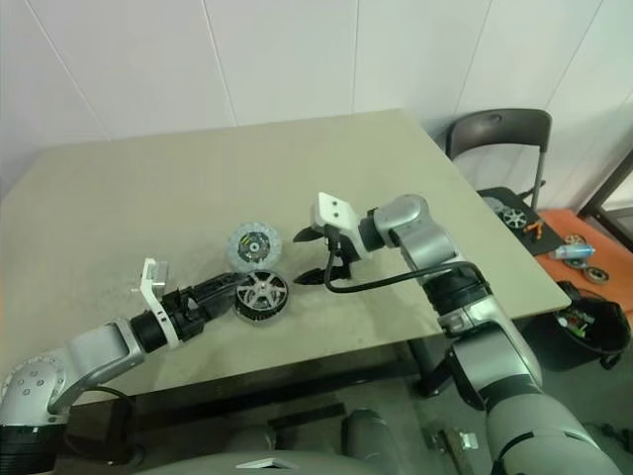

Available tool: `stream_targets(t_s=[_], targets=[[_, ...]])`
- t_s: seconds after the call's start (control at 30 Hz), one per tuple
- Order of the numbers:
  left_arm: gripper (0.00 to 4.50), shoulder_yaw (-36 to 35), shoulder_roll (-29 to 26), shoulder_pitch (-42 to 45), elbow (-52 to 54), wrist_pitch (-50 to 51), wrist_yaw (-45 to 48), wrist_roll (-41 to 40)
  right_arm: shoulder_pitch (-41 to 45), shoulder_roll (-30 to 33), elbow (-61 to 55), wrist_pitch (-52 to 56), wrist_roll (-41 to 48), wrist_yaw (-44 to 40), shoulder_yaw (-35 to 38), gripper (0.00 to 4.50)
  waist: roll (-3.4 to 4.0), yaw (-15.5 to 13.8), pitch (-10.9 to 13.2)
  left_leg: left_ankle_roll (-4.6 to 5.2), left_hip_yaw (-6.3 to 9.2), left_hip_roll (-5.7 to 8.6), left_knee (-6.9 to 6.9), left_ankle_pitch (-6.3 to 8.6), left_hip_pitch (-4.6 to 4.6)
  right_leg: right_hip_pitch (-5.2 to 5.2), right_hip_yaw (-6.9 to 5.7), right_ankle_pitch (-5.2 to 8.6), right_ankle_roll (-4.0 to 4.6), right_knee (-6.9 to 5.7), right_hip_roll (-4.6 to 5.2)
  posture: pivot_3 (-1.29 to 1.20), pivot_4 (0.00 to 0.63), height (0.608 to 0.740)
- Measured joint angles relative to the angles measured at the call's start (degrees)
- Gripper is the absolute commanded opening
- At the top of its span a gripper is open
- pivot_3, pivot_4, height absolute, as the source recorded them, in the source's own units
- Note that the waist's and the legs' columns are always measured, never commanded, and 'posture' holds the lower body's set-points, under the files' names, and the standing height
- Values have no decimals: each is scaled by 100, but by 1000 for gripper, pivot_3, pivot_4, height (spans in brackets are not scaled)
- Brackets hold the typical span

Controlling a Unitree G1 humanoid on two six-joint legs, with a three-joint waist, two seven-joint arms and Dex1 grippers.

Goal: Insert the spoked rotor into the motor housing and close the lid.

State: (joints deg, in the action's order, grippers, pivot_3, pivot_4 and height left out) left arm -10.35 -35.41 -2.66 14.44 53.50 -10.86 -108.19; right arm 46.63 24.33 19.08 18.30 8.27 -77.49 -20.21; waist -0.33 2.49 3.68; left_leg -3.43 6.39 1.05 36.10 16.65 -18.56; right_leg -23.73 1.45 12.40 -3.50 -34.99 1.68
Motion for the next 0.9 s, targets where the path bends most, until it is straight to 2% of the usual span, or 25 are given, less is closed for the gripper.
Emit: stream_targets(t_s=[0.13,0.33,0.5,0.67,0.77,0.8,0.9], targets=[[4481,58,-135,220,161,-36,-287,67,0,-34,-25,0,1,-1,0,4500,0,-5,4,0,0,0,-4,0,-1,-2,0,0,0,0,0,0,0,740],[4481,229,-914,687,475,252,-432,707,-1,-52,-36,3,1,-3,0,4500,0,0,12,0,-2,0,-6,0,-3,-6,1,0,0,-1,-1,0,0,740],[4481,418,-972,820,544,348,-460,788,-1,-70,-36,-1,-6,-2,0,4500,-1,-2,14,0,-2,1,-6,0,-6,-8,2,0,-1,-1,-1,0,0,740],[4481,594,-1437,1010,949,478,-17,1736,-10,-82,-53,12,1,7,0,4500,-6,9,19,0,-4,1,-5,0,-11,-16,2,0,0,-3,-2,0,0,740],[4500,451,-2218,682,1365,-8,1011,3276,-86,-204,-167,206,169,59,77,3911,-5,54,19,-1,-9,-1,-10,-1,-46,-59,8,-1,1,-11,-8,0,0,740],[4500,328,-2472,437,1422,-318,1474,3906,-113,-286,-194,332,233,113,109,3582,4,70,22,-3,-9,-1,-9,-3,-68,-81,8,-2,2,-16,-7,0,0,740],[4500,-183,-2547,-250,1397,-1241,2607,5034,-170,-506,-249,570,340,292,121,2550,18,62,30,-4,-9,-1,-9,-4,-87,-100,8,-3,3,-15,-5,0,0,740]])
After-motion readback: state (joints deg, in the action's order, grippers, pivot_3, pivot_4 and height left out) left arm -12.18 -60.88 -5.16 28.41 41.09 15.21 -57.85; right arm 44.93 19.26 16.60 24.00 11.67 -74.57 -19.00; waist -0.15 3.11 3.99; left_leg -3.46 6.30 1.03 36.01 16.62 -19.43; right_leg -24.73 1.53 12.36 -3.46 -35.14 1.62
